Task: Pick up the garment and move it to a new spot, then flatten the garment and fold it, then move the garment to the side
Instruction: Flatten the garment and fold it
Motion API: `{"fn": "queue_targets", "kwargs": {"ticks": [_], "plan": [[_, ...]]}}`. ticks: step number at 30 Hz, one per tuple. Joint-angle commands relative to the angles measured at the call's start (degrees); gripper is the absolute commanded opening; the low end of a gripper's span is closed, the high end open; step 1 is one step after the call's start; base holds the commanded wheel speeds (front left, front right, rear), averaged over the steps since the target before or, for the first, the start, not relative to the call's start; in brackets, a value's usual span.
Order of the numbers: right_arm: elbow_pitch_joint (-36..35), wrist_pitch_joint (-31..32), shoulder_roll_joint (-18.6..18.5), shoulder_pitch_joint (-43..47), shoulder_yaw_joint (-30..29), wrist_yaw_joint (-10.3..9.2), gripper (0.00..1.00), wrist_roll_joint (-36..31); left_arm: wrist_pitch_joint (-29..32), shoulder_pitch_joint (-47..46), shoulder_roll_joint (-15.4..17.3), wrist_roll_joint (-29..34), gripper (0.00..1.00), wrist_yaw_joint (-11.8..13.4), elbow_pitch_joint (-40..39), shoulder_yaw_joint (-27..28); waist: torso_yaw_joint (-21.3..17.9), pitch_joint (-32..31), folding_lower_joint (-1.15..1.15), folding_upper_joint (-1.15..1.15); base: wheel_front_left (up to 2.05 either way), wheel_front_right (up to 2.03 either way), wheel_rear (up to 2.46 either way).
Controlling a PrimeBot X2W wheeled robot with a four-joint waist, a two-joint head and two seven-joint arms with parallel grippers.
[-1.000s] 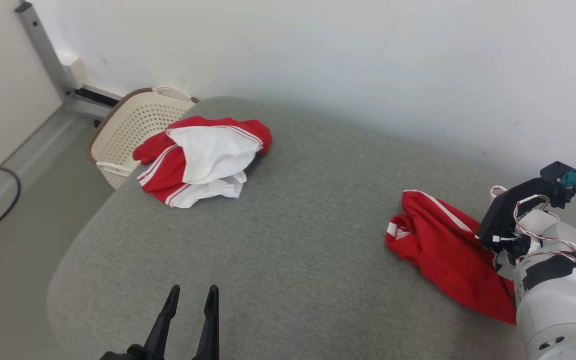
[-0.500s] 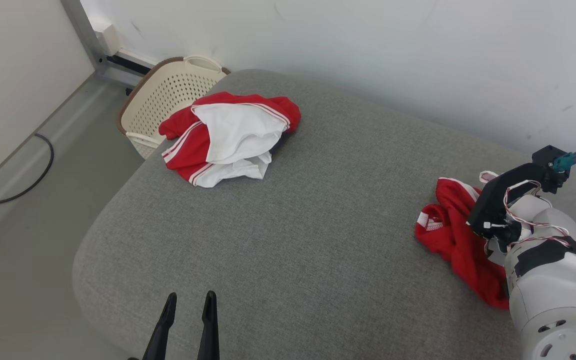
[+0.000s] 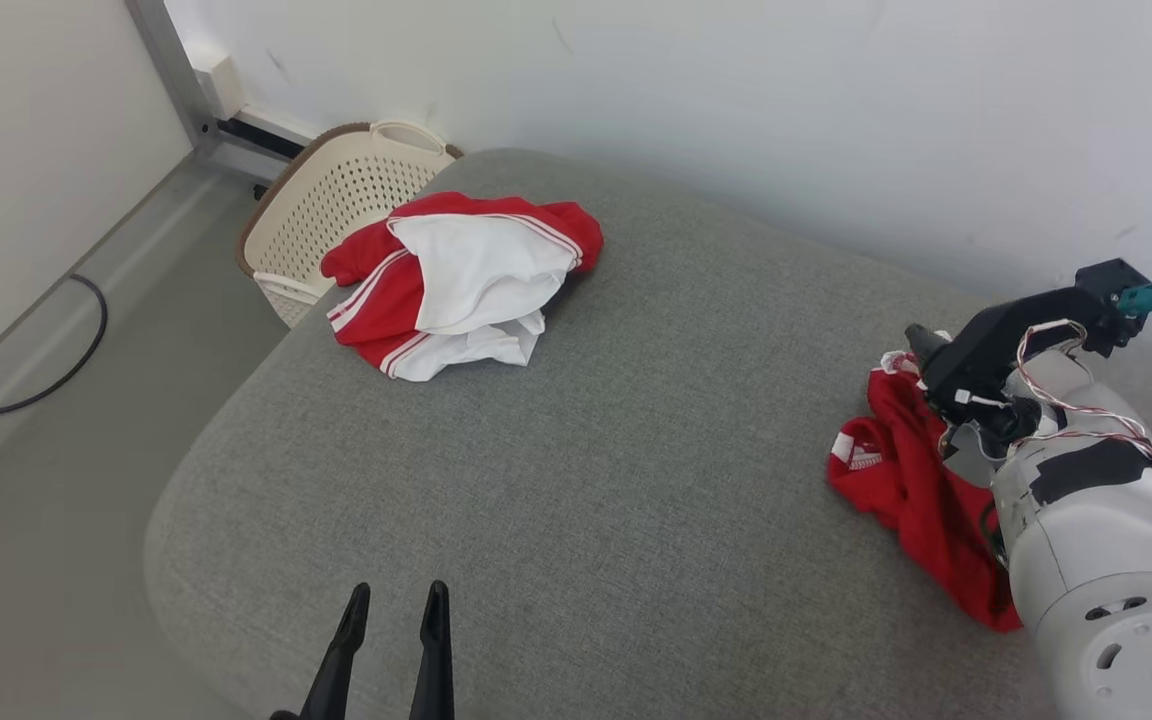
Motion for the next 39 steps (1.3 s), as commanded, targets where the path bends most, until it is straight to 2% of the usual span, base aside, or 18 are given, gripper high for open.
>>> {"fn": "queue_targets", "kwargs": {"ticks": [1,5,13,14,15,16,17,24,32,36,39], "plan": [[0.2,0.2,0.0,-0.5,0.2,-0.09,1.00,1.6,0.1,-0.7,0.2,0.3,1.00,-0.2,0.4,-0.2,-0.9,-1.7,0.00,0.00,0.00,0.00,0.00],[0.2,-1.9,0.0,2.0,2.7,-0.10,1.00,1.9,0.9,-0.8,1.0,0.2,1.00,-0.4,0.9,-0.4,-2.1,-4.2,0.00,0.00,0.00,0.00,0.00],[-3.6,-5.4,-4.2,10.1,4.0,-0.09,1.00,-1.3,1.7,-1.2,1.4,-0.4,1.00,-0.4,0.7,-0.7,-2.9,-5.3,0.00,0.00,0.00,0.00,0.00],[-3.9,-5.3,-4.1,11.0,3.5,-0.09,0.72,-1.5,1.8,-1.1,1.5,-0.5,1.00,-0.5,0.6,-0.8,-2.9,-5.3,0.00,0.00,0.00,0.00,0.00],[-4.1,-5.1,-4.0,11.8,3.2,-0.09,0.27,-1.7,1.8,-1.1,1.5,-0.6,1.00,-0.5,0.6,-0.7,-2.9,-5.2,0.00,0.00,0.00,0.00,0.00],[-4.2,-4.9,-3.8,12.6,3.0,-0.09,0.03,-1.9,1.9,-1.0,1.6,-0.7,1.00,-0.4,0.6,-0.7,-2.8,-5.1,0.00,0.00,0.00,0.00,0.00],[-4.1,-4.9,-3.6,13.3,2.9,-0.09,0.00,-2.2,2.0,-1.1,1.6,-0.7,1.00,-0.3,0.6,-0.7,-2.8,-5.1,0.00,0.00,0.00,0.00,0.00],[-2.9,-5.8,-0.8,14.9,4.1,-0.09,0.00,-3.4,1.8,-1.5,1.9,-1.9,1.00,-0.4,1.5,0.1,-2.9,-5.3,0.00,0.00,0.00,0.00,0.00],[0.1,-7.1,0.0,11.2,7.5,-0.09,0.00,-1.5,1.3,-1.7,1.9,-2.6,1.00,-0.9,1.5,0.7,-2.7,-5.5,0.00,0.00,0.00,0.00,0.00],[0.2,-2.0,0.1,11.0,15.1,-0.09,0.00,5.4,0.9,-1.5,1.8,-2.8,1.00,-1.0,1.8,0.7,-1.7,-5.2,0.00,0.00,0.00,0.00,0.00],[0.2,1.8,0.1,12.2,25.9,-0.09,0.00,15.1,0.7,-1.8,1.7,-3.0,1.00,-1.1,2.0,0.8,-1.1,-5.0,0.00,0.00,0.00,0.00,0.00]]}}
